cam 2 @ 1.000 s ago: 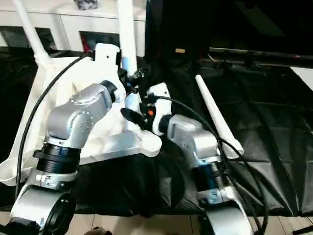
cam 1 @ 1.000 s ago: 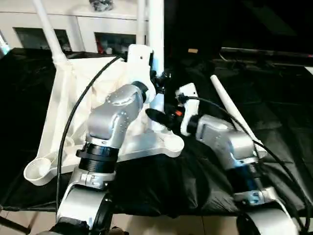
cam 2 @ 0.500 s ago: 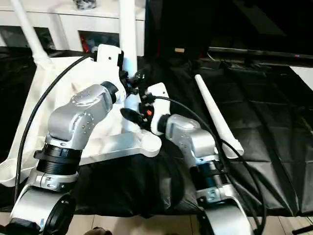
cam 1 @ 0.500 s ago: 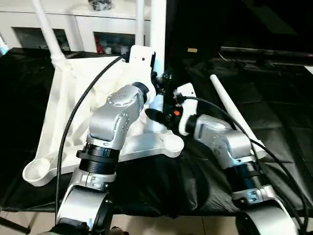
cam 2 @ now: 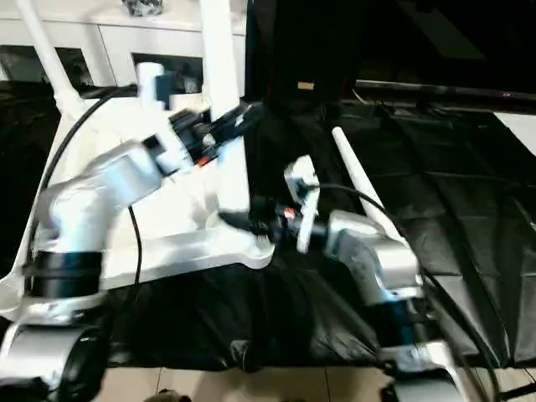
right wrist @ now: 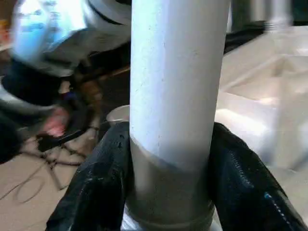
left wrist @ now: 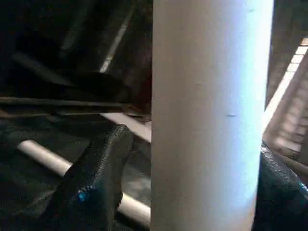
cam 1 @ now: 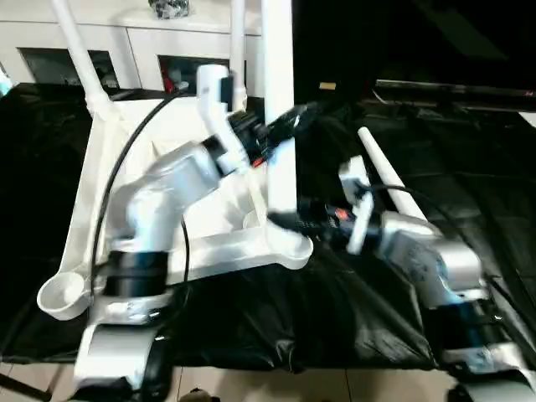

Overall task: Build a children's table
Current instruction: Pick table leg

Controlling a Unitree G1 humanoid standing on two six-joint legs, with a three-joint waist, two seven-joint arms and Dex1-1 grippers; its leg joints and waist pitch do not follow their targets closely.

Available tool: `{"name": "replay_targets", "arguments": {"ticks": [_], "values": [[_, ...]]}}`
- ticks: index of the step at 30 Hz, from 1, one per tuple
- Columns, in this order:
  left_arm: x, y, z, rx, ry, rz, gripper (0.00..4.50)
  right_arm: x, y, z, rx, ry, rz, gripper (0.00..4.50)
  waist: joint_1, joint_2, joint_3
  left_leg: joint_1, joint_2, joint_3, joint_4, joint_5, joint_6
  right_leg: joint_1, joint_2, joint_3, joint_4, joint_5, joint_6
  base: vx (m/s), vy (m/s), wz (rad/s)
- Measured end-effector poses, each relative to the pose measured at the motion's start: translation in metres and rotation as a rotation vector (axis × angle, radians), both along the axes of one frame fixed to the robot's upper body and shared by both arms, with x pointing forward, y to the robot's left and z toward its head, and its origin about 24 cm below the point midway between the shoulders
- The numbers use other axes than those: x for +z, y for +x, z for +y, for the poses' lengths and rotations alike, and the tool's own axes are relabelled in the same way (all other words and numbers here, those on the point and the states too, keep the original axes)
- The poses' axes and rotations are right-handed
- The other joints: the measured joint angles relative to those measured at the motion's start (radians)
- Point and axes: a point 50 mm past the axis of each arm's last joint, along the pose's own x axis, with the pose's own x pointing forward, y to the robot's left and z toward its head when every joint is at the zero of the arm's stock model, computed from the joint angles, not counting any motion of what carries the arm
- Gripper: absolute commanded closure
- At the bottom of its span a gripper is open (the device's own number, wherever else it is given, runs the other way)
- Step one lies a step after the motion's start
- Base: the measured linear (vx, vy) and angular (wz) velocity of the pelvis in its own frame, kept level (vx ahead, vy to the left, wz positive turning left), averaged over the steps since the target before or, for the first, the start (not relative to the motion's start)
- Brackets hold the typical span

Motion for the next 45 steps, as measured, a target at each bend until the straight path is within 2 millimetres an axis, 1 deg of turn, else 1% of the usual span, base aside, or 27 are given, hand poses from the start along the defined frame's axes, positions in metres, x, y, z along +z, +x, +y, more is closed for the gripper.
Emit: {"name": "replay_targets", "arguments": {"ticks": [4, 6, 7, 9, 10, 11, 12, 16, 19, 20, 22, 24, 25, 26, 29, 31, 34, 41, 45], "values": [[-0.001, -0.006, 0.000, -0.073, -0.036, 0.006, 1.25, 0.003, -0.003, 0.001, 0.039, 0.030, 0.008, 2.56, 0.000, 0.000, 0.000, 0.001, 0.000, 0.000, 0.000, 0.000, 0.000, 0.001, 0.000, 0.000, 0.000, -0.001, 0.001, 0.000, 0.000, 0.00], [-0.001, -0.006, -0.001, -0.085, -0.046, 0.004, 1.54, 0.003, -0.003, 0.001, 0.048, 0.037, 0.013, 2.56, -0.001, 0.000, 0.000, 0.002, 0.000, 0.000, 0.000, 0.000, 0.000, 0.002, 0.000, 0.000, 0.000, -0.001, 0.002, 0.000, 0.000, 0.00], [-0.001, -0.006, -0.001, -0.085, -0.046, 0.004, 1.61, 0.003, -0.004, 0.000, 0.051, 0.038, 0.015, 2.56, -0.001, 0.001, 0.000, 0.002, 0.000, 0.000, 0.000, 0.000, 0.000, 0.002, 0.000, 0.000, 0.000, -0.001, 0.002, 0.000, 0.000, 0.00], [-0.001, -0.006, -0.002, -0.085, -0.044, 0.003, 1.61, 0.003, -0.004, -0.001, 0.052, 0.036, 0.016, 2.56, -0.001, 0.001, 0.000, 0.003, 0.000, 0.000, 0.000, 0.000, 0.000, 0.002, 0.000, 0.000, 0.000, -0.001, 0.002, 0.000, 0.000, 0.00], [-0.002, -0.006, -0.003, -0.088, -0.041, 0.004, 1.83, 0.002, -0.005, -0.002, 0.051, 0.035, 0.020, 2.56, -0.001, 0.000, 0.000, 0.003, 0.000, 0.000, 0.000, 0.000, 0.000, 0.003, 0.000, 0.000, 0.000, -0.001, 0.002, 0.000, 0.000, 0.00], [-0.002, -0.006, -0.003, -0.088, -0.038, 0.005, 1.83, 0.002, -0.005, -0.002, 0.051, 0.035, 0.022, 2.56, -0.001, 0.001, 0.000, 0.003, 0.000, 0.000, 0.000, 0.000, 0.000, 0.003, 0.000, 0.000, 0.000, -0.001, 0.002, 0.000, 0.000, 0.00], [-0.002, -0.006, -0.003, -0.083, -0.034, 0.006, 2.04, 0.002, -0.005, -0.002, 0.051, 0.034, 0.024, 2.57, -0.001, 0.001, 0.000, 0.003, 0.000, 0.000, 0.000, 0.000, 0.000, 0.003, 0.000, 0.000, 0.000, -0.001, 0.002, 0.000, 0.000, 0.00], [-0.002, -0.006, -0.004, -0.082, -0.034, 0.007, 2.22, 0.001, -0.005, -0.003, 0.040, 0.027, 0.027, 2.57, -0.001, 0.001, 0.000, 0.003, 0.000, 0.000, 0.000, 0.000, 0.000, 0.003, 0.000, 0.000, 0.000, -0.001, 0.002, 0.000, 0.000, 0.00], [-0.002, -0.006, -0.005, -0.078, -0.035, 0.007, 2.55, 0.001, -0.004, -0.004, 0.036, 0.025, 0.026, 2.57, -0.001, 0.001, 0.000, 0.003, 0.000, 0.000, 0.000, 0.000, 0.000, 0.003, 0.000, 0.000, 0.000, -0.001, 0.002, 0.000, 0.000, 0.00], [-0.002, -0.005, -0.005, -0.067, -0.030, 0.006, 2.57, 0.001, -0.004, -0.004, 0.028, 0.021, 0.025, 2.22, -0.001, 0.001, 0.000, 0.003, 0.000, 0.000, 0.000, 0.000, 0.000, 0.003, 0.000, 0.000, 0.000, -0.001, 0.002, 0.000, 0.000, 0.00], [-0.003, -0.003, -0.007, -0.026, -0.001, -0.004, 2.62, 0.001, -0.002, -0.003, -0.003, 0.001, 0.019, 1.85, -0.002, 0.001, 0.000, 0.003, 0.000, 0.000, 0.000, 0.000, 0.000, 0.003, 0.000, 0.000, 0.000, -0.001, 0.002, 0.000, 0.000, 0.00], [-0.004, 0.000, -0.007, 0.036, 0.042, -0.016, 2.63, 0.001, 0.001, -0.001, -0.037, -0.018, 0.015, 1.79, -0.002, 0.001, 0.000, 0.003, 0.000, 0.000, 0.000, 0.000, 0.000, 0.003, 0.000, 0.000, 0.000, -0.001, 0.002, 0.000, 0.000, 0.00], [-0.004, 0.001, -0.006, 0.078, 0.078, -0.028, 2.64, 0.001, 0.005, 0.000, -0.060, -0.026, 0.021, 1.54, -0.002, 0.001, 0.000, 0.004, 0.000, 0.000, 0.000, 0.000, 0.000, 0.003, 0.000, 0.000, 0.000, -0.001, 0.002, 0.000, 0.000, 0.00], [-0.005, 0.002, -0.007, 0.101, 0.099, -0.033, 2.64, 0.001, 0.006, 0.001, -0.074, -0.030, 0.023, 1.54, -0.003, 0.001, 0.000, 0.003, 0.000, 0.000, 0.000, 0.000, 0.000, 0.003, 0.000, 0.000, 0.000, -0.001, 0.002, 0.000, 0.000, 0.00], [-0.007, 0.007, -0.004, 0.217, 0.182, -0.037, 2.64, -0.001, 0.012, 0.005, -0.133, -0.055, 0.031, 1.23, -0.006, 0.002, 0.000, 0.003, 0.000, 0.000, 0.000, 0.000, 0.000, 0.002, 0.000, 0.000, 0.000, -0.001, 0.002, 0.000, 0.000, 0.00], [-0.009, 0.011, -0.002, 0.308, 0.239, -0.041, 2.64, -0.002, 0.021, 0.008, -0.200, -0.092, 0.029, 1.04, -0.007, 0.001, 0.000, 0.003, 0.001, 0.000, 0.000, 0.001, -0.001, 0.002, 0.000, 0.000, 0.001, -0.001, 0.002, 0.000, 0.000, 0.00], [-0.010, 0.012, -0.004, 0.366, 0.280, -0.055, 2.64, -0.004, 0.026, 0.009, -0.253, -0.122, 0.034, 1.01, -0.002, 0.001, 0.000, 0.003, 0.001, 0.000, 0.000, 0.001, -0.001, 0.002, 0.000, 0.000, 0.001, -0.001, 0.003, 0.000, 0.000, 0.00], [-0.010, 0.015, -0.006, 0.450, 0.302, -0.078, 2.65, -0.002, 0.035, 0.014, -0.299, -0.149, 0.043, 1.01, -0.003, 0.001, 0.000, 0.002, 0.001, 0.000, 0.000, 0.001, -0.001, 0.002, 0.000, 0.000, 0.000, -0.001, 0.002, 0.000, 0.000, 0.00], [-0.010, 0.016, -0.007, 0.475, 0.309, -0.079, 2.65, -0.002, 0.037, 0.014, -0.304, -0.152, 0.049, 1.01, -0.003, 0.001, 0.000, 0.002, 0.001, 0.000, 0.000, 0.001, -0.001, 0.002, 0.000, 0.000, 0.000, -0.001, 0.002, 0.000, 0.000, 0.00]]}}
